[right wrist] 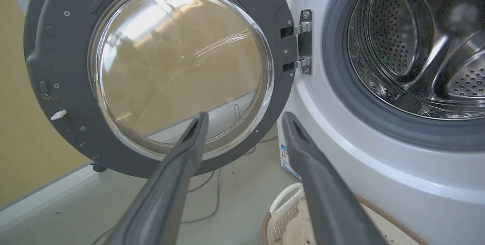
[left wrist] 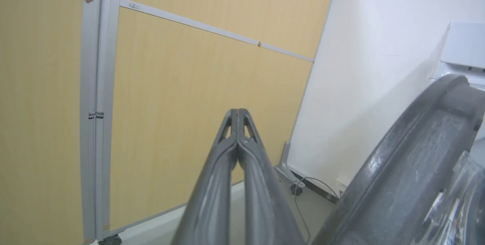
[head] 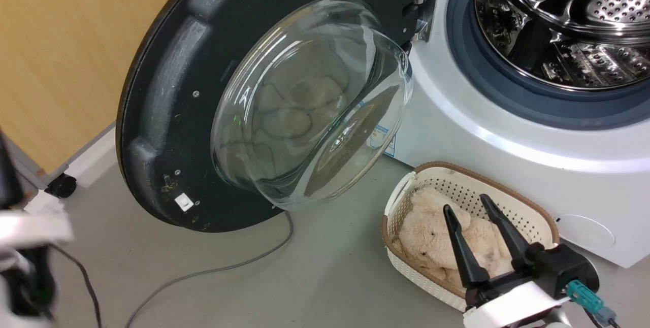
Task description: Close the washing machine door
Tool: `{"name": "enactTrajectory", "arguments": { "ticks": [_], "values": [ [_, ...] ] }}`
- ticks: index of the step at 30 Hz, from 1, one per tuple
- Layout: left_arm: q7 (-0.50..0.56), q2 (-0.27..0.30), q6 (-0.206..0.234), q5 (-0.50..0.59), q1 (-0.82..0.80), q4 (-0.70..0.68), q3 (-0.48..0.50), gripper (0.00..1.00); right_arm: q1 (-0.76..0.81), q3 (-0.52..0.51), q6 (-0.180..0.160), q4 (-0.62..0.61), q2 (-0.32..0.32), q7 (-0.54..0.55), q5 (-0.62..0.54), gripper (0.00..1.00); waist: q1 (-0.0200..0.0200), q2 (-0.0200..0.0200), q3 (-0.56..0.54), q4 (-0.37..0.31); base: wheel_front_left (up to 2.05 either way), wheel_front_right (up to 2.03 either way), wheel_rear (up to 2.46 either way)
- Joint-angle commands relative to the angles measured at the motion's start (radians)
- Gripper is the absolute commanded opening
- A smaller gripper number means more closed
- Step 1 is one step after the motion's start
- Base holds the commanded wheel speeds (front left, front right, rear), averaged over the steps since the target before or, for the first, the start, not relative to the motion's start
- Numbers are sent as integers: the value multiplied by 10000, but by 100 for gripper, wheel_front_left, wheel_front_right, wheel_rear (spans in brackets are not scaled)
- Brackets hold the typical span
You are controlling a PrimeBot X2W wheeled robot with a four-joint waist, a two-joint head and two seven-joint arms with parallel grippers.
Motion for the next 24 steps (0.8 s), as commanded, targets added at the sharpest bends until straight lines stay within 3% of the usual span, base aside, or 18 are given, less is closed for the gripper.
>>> {"name": "enactTrajectory", "arguments": {
  "ticks": [1, 9, 15, 24],
  "values": [
    [133, 143, -71, -361, -394, 315, 98, 0, 136, -51, 8, -61, -37, -44, -70, 100, 0, 0, 12, -4, 0, 0, 0],
    [1935, 973, -240, -3131, -2099, 3382, 459, 0, 152, -41, 8, -170, 47, -44, -80, 100, 0, 0, 113, -221, 0, 0, 0],
    [4098, 611, -254, -5841, -2847, 4861, 972, 0, 125, -43, 8, -209, 3, -44, -13, 100, 0, 0, 141, -368, 0, 0, 0],
    [7395, 116, -257, -8526, -2580, 4521, 795, 0, 159, 38, 8, -317, 14, -44, 211, 100, 0, 0, 79, -427, 0, 0, 0]
  ]
}}
